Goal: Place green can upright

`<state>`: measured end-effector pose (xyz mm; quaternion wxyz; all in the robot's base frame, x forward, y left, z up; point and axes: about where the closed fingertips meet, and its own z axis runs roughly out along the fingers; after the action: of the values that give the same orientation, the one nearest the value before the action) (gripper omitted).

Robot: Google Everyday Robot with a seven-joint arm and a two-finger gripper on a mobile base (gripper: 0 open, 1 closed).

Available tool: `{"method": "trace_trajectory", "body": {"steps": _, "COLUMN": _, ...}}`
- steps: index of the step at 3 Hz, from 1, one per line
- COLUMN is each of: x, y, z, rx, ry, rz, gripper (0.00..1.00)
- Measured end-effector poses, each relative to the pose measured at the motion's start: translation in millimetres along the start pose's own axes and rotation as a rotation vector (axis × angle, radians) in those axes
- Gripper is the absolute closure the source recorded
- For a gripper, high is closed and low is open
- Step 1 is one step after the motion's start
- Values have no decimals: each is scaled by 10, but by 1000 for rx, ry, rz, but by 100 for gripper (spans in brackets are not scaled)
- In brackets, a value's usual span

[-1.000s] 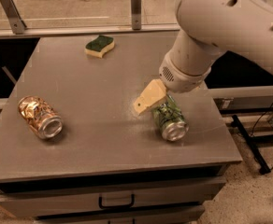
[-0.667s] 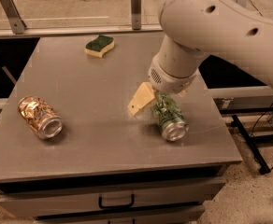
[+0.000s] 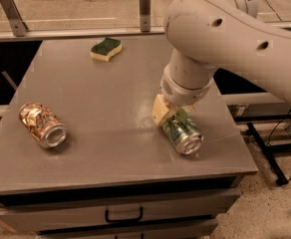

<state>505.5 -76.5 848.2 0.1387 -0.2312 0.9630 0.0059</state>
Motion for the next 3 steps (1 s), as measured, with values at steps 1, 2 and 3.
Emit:
{"method": "trace_trajectory", "body": {"steps": 1, "x": -81, "y": -22, "z": -100, "rx": -20, "ry": -55, "rz": -36, "gripper": 88}}
{"method": "trace_trajectory", "body": {"steps": 2, "x": -493, "y": 83, "z": -386, "rx": -115, "ry": -198, "rz": -132, "gripper": 100}}
{"method": "trace_trajectory", "body": {"steps": 3, "x": -1113, "y": 260, "z": -901, "rx": -272, "ry": -425, "rz": -216, "gripper": 100}}
